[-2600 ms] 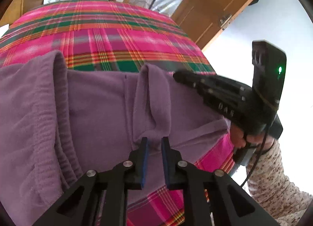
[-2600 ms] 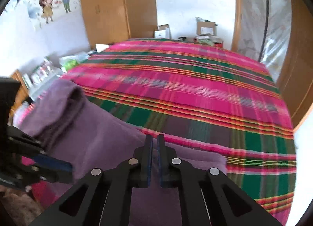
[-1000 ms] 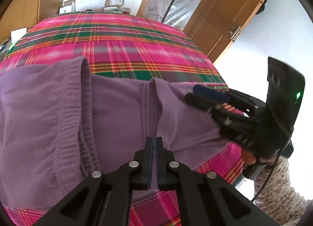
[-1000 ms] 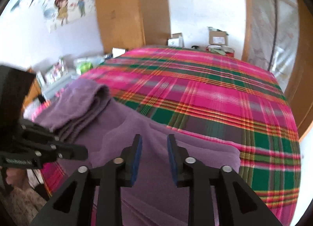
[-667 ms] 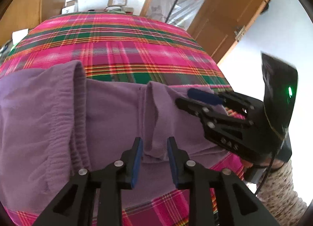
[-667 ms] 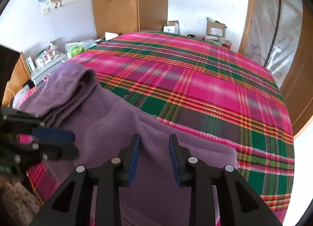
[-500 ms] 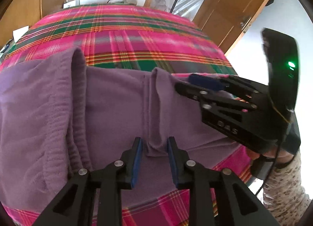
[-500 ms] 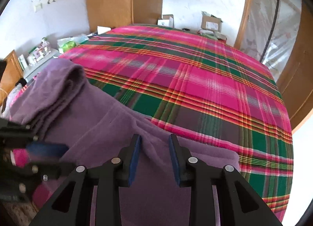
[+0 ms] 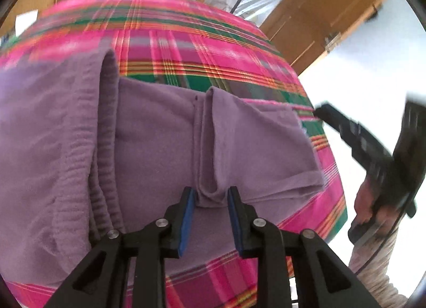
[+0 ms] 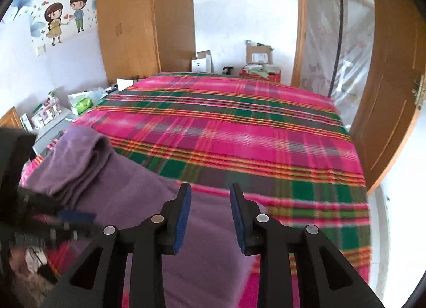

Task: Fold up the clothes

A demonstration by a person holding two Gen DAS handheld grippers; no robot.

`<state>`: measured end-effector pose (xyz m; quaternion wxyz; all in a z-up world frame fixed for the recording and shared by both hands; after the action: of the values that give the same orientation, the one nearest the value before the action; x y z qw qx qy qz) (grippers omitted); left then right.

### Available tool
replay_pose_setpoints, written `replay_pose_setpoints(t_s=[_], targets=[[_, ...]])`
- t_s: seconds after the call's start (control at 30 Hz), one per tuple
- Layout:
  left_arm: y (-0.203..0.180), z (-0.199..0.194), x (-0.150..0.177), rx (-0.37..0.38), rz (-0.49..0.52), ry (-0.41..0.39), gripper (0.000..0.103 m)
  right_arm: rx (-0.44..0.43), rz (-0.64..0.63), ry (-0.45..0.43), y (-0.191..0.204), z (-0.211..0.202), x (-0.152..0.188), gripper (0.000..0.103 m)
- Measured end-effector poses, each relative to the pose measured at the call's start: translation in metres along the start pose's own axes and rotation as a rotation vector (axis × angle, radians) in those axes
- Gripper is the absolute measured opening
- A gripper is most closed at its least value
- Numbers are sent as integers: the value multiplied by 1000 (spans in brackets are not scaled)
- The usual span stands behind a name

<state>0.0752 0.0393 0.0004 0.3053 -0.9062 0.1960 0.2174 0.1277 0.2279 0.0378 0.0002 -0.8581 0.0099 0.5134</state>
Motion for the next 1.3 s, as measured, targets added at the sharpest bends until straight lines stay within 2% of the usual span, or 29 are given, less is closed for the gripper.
replay_pose_setpoints(t_s=[0.1, 0.17, 0.27, 0.43, 0.5, 0.6, 0.67, 0.77, 0.87, 1.17, 1.3], targets=[[5, 3, -4, 30, -58, 19, 28, 8, 19, -11, -6, -21, 17, 31], [6, 6, -7, 49, -106, 33, 35, 1, 17, -26, -4, -32, 27, 31], [9, 11, -12, 66, -169, 50, 39, -13, 0, -42, 0, -43, 43, 32], [15, 20, -17, 112, -282, 69, 39, -9, 10, -28, -1, -49, 63, 46], [17, 21, -18, 126, -299, 74, 39, -5, 34, -20, -4, -50, 69, 46], [17, 24, -17, 125, -296, 78, 31, -5, 55, -17, -5, -50, 76, 46], [18, 25, -18, 132, -308, 85, 14, -18, 43, -15, -1, -51, 78, 46], [20, 24, -18, 165, -343, 78, 12, -3, 6, -4, 5, -51, 82, 46], [16, 21, -21, 183, -330, 50, 10, 19, -8, 13, 6, -49, 86, 47], [4, -20, -26, 266, -341, -51, 10, 40, -77, 24, 16, -44, 94, 47], [-2, -36, -31, 288, -338, -94, 10, 81, -141, 2, 24, -43, 95, 47]])
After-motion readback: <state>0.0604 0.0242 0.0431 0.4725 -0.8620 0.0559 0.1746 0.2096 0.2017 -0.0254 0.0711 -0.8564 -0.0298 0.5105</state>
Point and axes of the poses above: each gripper's, at about its wrist camera, not at the fingertips, and z roughly the way its jaws point, y to its left, x to its underside, the point moved 2 cm from there along z, roughly the way its jaws point, and after that the axes turned 11 degrees about -y, right-handed, at the moved point
